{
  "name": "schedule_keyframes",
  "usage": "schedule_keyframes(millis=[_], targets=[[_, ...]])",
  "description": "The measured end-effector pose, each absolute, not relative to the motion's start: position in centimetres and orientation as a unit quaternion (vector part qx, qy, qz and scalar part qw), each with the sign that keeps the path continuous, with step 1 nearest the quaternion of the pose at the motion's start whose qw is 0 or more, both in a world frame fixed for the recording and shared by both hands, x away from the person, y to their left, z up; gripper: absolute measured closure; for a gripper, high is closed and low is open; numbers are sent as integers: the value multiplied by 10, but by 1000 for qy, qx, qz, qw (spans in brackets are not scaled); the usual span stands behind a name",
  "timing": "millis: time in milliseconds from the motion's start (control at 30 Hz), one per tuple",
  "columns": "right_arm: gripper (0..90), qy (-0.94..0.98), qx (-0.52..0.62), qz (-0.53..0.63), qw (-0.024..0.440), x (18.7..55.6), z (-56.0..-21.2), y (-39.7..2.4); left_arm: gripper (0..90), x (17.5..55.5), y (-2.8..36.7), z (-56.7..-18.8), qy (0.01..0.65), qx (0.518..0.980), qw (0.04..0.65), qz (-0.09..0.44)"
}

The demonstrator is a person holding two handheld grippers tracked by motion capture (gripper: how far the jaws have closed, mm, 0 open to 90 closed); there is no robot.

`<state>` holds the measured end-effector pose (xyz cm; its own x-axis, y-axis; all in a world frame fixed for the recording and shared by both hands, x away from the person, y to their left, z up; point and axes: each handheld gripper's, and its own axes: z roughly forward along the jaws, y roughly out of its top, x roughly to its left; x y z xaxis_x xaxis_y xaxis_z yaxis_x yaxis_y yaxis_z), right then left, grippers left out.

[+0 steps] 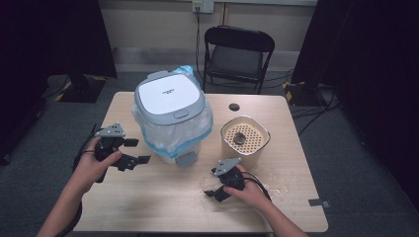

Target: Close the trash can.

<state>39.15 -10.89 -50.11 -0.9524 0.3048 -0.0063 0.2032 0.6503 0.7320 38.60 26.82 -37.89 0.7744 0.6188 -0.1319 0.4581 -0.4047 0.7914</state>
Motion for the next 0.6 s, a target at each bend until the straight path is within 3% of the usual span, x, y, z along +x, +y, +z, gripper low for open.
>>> schedule_keyframes(millis=[600], targets=[[128, 906, 140, 394, 64, 392, -501, -109, 160, 377, 259, -437, 331, 841, 424, 63]])
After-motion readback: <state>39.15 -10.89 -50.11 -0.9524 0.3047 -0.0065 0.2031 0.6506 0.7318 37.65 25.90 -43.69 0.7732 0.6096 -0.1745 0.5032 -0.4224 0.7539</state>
